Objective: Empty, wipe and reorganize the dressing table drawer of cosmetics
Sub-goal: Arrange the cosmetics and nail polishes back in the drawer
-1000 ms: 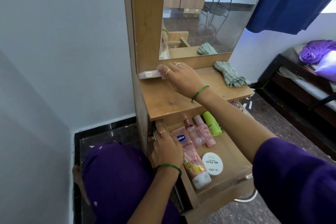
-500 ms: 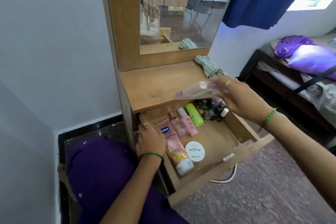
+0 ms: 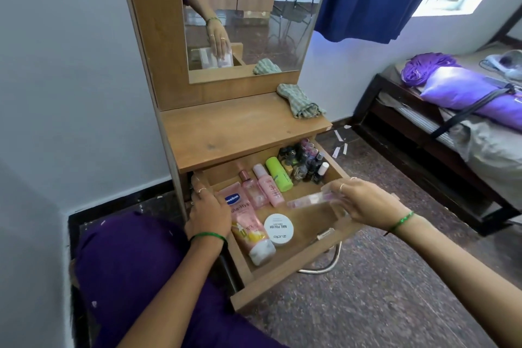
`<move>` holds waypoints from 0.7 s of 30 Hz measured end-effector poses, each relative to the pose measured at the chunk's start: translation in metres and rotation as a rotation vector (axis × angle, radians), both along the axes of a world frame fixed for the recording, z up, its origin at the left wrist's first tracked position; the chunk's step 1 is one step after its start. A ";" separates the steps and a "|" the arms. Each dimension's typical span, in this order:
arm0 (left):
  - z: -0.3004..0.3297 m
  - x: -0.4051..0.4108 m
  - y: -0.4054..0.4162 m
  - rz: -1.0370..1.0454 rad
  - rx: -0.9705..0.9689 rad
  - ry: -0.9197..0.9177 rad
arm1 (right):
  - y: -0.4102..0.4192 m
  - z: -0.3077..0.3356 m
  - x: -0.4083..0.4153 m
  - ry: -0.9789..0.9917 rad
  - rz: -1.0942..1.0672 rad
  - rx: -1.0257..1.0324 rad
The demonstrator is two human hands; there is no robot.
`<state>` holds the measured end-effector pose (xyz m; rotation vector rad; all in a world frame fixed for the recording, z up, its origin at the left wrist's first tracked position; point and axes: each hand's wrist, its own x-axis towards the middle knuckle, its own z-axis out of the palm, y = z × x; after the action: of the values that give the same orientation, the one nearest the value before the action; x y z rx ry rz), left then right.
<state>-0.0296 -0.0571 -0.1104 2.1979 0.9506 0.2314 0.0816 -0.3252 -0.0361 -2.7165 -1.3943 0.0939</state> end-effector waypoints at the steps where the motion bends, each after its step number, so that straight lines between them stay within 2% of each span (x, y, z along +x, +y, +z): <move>1: 0.000 0.000 0.000 -0.002 0.002 0.007 | 0.000 -0.003 0.000 0.002 0.007 -0.017; 12: 0.001 -0.001 -0.001 0.002 0.014 0.008 | 0.009 -0.005 0.006 -0.024 -0.043 -0.157; 21: 0.001 -0.002 -0.002 0.002 0.009 -0.005 | 0.027 0.006 0.010 -0.011 0.028 -0.555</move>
<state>-0.0311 -0.0587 -0.1093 2.2037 0.9503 0.2422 0.0917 -0.2982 -0.0297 -3.1223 -1.6066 0.5463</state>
